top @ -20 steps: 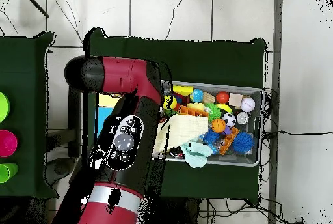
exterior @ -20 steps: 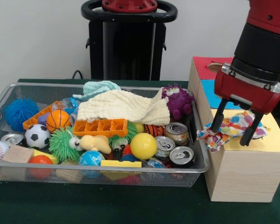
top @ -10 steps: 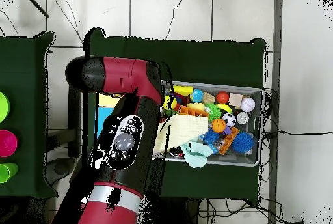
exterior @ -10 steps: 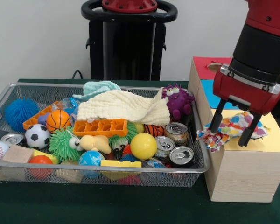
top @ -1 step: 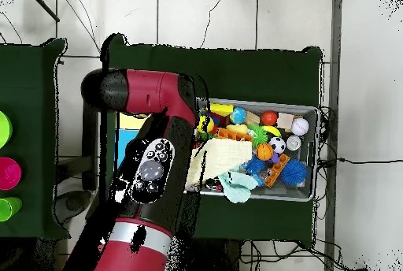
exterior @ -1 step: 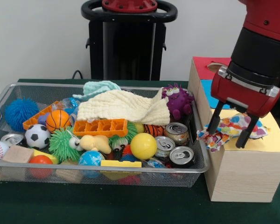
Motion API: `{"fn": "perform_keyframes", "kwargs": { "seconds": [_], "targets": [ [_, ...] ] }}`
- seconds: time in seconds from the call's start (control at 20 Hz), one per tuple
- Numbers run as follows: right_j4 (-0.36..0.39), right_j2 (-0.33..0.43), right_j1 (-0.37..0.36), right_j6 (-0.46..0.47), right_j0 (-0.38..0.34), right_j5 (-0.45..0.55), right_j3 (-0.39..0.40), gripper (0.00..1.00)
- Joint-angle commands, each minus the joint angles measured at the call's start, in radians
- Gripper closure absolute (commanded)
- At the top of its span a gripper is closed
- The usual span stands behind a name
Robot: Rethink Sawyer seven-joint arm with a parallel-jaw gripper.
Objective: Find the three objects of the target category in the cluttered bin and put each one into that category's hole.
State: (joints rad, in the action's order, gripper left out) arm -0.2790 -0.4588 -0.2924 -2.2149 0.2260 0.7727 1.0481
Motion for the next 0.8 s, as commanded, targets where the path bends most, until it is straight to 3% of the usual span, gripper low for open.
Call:
{"fn": "perform_keyframes", "kwargs": {
  "seconds": [0.05,0.8],
  "targets": [
    [0.024,0.033,0.041,-0.141,-0.039,0.076,0.003,0.00],
    [0.029,0.032,0.043,-0.113,-0.059,0.194,-0.061,0.00]
  ]
}}
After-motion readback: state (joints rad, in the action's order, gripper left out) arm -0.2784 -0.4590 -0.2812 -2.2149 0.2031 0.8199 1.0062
